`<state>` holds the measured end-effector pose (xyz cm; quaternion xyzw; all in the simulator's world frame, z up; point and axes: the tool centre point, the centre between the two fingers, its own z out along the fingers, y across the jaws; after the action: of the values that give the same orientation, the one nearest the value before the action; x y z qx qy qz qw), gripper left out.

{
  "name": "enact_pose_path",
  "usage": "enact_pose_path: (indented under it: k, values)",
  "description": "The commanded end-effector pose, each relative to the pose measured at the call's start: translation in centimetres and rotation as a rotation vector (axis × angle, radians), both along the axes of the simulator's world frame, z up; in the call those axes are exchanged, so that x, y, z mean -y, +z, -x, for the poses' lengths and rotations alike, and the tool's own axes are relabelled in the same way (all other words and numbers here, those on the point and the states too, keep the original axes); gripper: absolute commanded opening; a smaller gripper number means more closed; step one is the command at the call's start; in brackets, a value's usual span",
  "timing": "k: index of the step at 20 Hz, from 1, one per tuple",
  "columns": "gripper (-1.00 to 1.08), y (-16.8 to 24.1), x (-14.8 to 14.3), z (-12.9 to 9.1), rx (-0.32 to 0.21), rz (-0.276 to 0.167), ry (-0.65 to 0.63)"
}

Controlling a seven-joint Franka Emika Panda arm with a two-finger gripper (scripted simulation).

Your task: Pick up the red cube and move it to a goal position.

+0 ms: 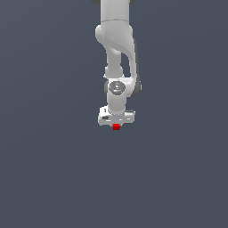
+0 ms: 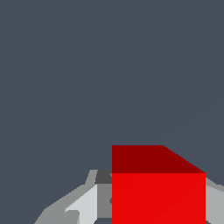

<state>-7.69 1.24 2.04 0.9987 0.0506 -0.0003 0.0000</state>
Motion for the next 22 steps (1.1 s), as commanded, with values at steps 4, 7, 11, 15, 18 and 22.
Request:
enact_pose_path:
  k: [4,7,11,15,18,22]
  values:
    - [-1.00,0.0,0.0,0.0,0.001,0.000,0.000]
    - [-1.00,0.0,0.0,0.0,0.001,0.000,0.000]
    - [-1.00,0.1,0.0,0.0,0.001,0.000,0.000]
    - [-1.00,1.0,-0.1,0.0,0.001,0.000,0.000]
    - [-1.00,2.1,-0.2,0.0,0.001,0.000,0.000]
    - [-1.00,4.5,-0.4,-0.1,0.001,0.000,0.000]
